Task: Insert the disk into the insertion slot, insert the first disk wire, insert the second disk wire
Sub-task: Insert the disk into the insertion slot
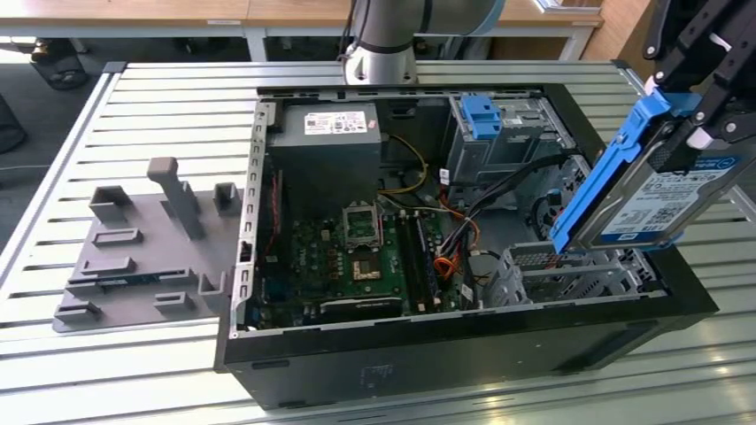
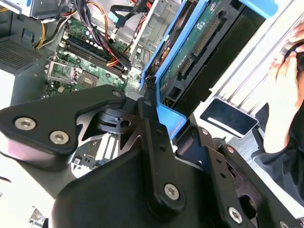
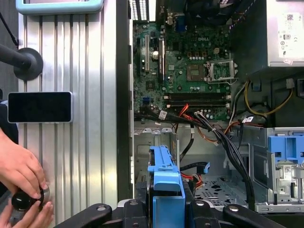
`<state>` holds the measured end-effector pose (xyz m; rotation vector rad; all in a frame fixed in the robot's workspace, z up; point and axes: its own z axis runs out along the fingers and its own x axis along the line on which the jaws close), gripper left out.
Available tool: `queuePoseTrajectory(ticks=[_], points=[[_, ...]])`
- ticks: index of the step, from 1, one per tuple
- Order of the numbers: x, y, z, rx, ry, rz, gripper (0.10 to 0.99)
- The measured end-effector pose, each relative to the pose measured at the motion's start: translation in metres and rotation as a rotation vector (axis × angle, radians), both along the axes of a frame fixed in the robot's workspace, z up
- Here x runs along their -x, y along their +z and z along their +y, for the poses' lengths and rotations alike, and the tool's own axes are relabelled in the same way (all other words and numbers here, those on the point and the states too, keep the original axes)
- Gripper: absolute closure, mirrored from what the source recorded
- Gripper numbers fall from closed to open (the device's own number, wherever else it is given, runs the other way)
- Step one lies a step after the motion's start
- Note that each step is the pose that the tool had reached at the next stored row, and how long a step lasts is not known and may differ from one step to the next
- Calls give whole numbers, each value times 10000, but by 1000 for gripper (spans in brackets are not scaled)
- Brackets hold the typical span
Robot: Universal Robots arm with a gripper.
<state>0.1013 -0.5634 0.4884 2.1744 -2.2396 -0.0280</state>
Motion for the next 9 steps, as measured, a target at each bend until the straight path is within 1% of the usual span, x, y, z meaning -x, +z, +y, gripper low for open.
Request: queuePoseTrajectory(ticks=[3,7,9], points=[[1,-6,3,1,-34,-15,722],[9,-15,8,-9,-68,-71,722],[22,-26,13,-16,-110,-82,722]])
